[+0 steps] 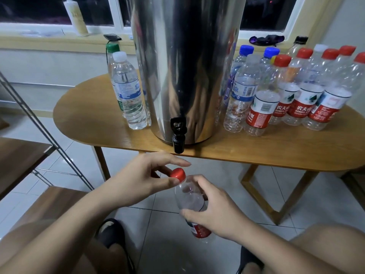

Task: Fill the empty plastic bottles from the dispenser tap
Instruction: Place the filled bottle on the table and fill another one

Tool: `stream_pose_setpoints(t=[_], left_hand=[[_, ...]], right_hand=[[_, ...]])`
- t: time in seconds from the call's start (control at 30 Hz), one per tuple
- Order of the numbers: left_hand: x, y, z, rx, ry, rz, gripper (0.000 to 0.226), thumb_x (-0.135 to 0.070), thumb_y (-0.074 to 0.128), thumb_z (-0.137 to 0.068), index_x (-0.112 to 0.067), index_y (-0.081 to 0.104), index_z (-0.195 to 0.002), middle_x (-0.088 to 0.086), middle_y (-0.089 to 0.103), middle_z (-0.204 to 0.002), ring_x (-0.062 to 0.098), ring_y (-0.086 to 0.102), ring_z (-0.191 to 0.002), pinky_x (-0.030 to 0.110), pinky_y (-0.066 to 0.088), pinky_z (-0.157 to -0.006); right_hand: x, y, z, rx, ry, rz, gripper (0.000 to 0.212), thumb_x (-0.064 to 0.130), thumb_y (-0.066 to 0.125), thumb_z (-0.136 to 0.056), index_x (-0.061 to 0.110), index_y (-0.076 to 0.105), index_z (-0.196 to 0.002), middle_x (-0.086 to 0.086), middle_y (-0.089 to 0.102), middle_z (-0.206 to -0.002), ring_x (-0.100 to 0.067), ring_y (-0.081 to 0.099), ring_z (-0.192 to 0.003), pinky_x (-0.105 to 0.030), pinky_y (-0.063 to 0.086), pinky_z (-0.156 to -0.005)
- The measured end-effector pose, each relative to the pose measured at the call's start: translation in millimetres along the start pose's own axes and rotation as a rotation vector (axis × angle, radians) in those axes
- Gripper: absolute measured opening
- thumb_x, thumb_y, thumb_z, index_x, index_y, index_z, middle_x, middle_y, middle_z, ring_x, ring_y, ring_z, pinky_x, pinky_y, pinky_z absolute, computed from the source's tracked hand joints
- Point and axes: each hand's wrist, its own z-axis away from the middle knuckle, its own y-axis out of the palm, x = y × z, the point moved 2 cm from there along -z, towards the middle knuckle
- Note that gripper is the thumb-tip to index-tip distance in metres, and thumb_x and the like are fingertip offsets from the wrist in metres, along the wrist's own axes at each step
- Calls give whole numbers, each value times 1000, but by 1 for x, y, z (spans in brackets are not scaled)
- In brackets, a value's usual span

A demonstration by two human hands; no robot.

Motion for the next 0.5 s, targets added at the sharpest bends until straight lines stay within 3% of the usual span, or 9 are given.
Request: stream_pose_setpoints(t=[0.1,0.27,0.37,0.5], left_hand=[[2,-2,-1,-19,43,-44,35,-14,81,-97,-34,80,-126,-13,77,-123,15,75,-112,27,61,-86],[5,-3,-4,17,45,-187,32,-19,84,-96,-40,79,-120,-15,75,-116,15,70,-109,27,56,-85],[5,0,-4,-3,36,-259,20,-29,82,-97,-37,73,-114,-18,71,-108,9,66,-104,31,55,-86],[3,4,-6,-32,1,-315,21,-52,73,-98,-34,67,-108,-17,67,-103,6,63,-98,22,50,-79]], right_hand=[[-1,-3,-1,6,8,-21,68,56,86,-80,49,51,-138,25,68,-131,3,62,-126,-36,56,-108],[-4,-3,1,14,0,18,70,58,88,-79,51,52,-139,28,67,-130,10,60,-124,-30,55,-107],[-3,-2,3,2,-1,46,68,57,90,-80,57,50,-135,28,66,-129,15,57,-123,-19,53,-103],[-3,-4,1,-33,-30,119,74,58,88,-80,52,49,-142,32,62,-127,16,53,-123,-8,46,-96]])
